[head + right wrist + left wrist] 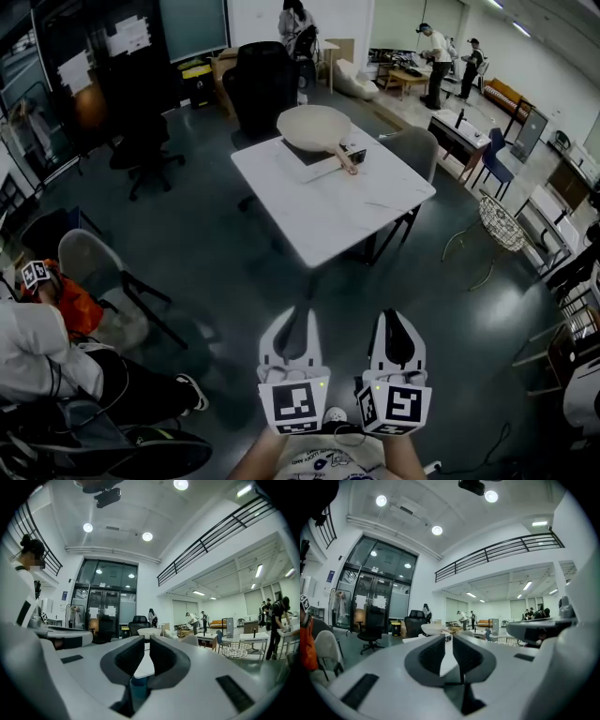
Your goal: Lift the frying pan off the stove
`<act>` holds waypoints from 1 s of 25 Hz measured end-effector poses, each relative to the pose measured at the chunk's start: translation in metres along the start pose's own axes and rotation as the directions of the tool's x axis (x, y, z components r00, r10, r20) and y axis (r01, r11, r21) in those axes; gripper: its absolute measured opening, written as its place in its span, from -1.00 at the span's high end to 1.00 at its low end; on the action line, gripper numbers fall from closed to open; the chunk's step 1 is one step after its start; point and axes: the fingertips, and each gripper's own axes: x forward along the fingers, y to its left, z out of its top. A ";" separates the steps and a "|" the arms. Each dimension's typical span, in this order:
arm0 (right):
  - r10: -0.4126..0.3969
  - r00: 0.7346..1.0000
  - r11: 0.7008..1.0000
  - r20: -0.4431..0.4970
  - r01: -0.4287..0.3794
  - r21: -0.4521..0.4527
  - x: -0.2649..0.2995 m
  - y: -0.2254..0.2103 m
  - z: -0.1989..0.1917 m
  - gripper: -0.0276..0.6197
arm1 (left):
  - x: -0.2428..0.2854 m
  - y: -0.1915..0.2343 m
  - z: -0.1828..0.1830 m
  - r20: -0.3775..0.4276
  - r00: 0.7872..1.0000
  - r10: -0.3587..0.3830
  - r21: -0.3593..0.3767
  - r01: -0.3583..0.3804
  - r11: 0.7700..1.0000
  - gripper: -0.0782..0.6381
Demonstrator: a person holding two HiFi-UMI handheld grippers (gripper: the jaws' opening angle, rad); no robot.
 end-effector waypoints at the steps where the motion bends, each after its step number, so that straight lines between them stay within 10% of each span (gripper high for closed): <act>1: 0.000 1.000 1.000 -0.001 0.000 0.002 0.002 0.003 -0.001 0.78 | 0.001 0.004 0.000 0.001 1.000 0.000 0.002 0.000 1.000 0.62; 25: 0.021 0.999 0.999 -0.048 -0.020 0.033 0.060 0.010 -0.011 0.78 | 0.046 0.040 -0.008 -0.036 0.999 0.022 -0.001 -0.022 1.000 0.62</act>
